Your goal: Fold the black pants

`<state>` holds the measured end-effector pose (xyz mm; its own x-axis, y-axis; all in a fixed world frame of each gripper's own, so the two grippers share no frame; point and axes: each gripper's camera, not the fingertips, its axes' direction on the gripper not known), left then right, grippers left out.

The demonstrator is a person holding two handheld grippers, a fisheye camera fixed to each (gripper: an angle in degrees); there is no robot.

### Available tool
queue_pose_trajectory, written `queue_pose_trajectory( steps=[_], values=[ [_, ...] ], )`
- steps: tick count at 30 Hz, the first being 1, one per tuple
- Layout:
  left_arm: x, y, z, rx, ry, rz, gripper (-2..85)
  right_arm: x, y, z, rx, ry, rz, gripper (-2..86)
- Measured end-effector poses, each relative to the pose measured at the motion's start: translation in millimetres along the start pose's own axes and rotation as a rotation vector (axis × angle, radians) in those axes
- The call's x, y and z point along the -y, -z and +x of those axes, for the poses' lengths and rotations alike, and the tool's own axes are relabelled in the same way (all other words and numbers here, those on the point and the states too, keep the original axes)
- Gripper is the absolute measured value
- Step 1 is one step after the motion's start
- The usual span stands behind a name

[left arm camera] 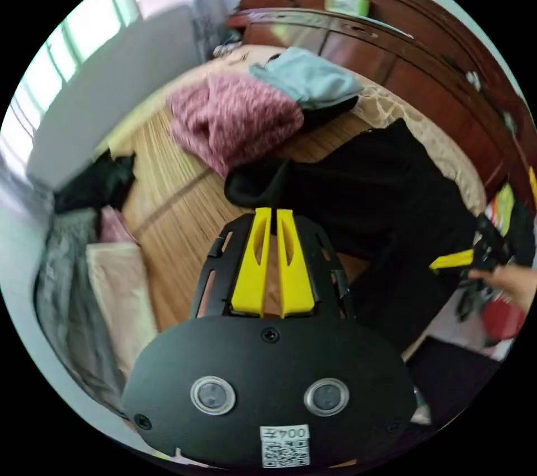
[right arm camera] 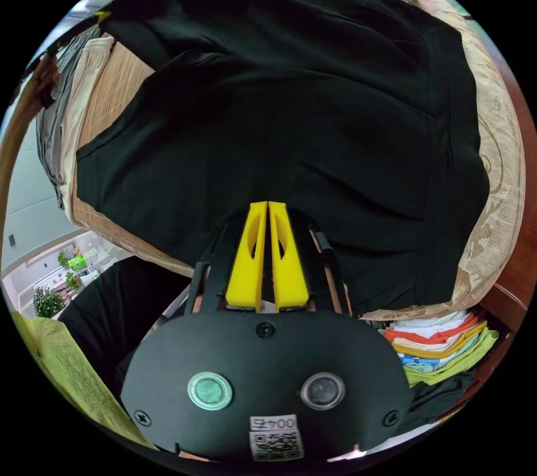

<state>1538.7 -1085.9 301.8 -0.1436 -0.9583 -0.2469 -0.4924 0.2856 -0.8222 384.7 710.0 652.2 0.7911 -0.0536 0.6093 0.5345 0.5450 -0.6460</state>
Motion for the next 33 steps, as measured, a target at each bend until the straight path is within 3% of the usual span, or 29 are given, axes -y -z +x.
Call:
queue_pose_trajectory(
  steps=[5,7,13,18,21,25,29,31,33],
  values=[
    [7,52,87,0.635,-0.691,0.144,1.6,-4,-2,0,0.011,-0.029,0.019,0.7],
    [-4,46,98,0.789,-0.845,0.148,1.6,-3,-4,-1,0.013,-0.046,0.014,0.8],
    [-46,-4,90,0.791,-0.959,-0.104,1.3,-3,-7,-9,-0.033,-0.027,0.008,0.7],
    [-97,-32,66,0.709,-0.809,-0.263,0.7,-2,-8,-3,0.002,-0.041,-0.012,-0.1],
    [-123,-41,40,0.541,-0.581,-0.378,0.6,4,-8,4,0.044,-0.074,-0.056,-0.3],
    [-159,-58,-19,0.132,-0.075,-0.479,1.0,6,-11,-5,-0.016,-0.062,-0.075,0.1],
    [-192,-85,-89,-0.373,0.409,-0.422,3.8,-1,-13,-16,-0.081,-0.038,-0.034,1.9],
    [-197,-94,-114,-0.506,0.532,-0.347,5.7,-4,-12,-17,-0.051,-0.059,-0.036,6.7],
    [-190,-97,-134,-0.507,0.565,-0.284,7.4,-6,-6,-15,0.063,-0.09,-0.006,9.9]
  ],
)
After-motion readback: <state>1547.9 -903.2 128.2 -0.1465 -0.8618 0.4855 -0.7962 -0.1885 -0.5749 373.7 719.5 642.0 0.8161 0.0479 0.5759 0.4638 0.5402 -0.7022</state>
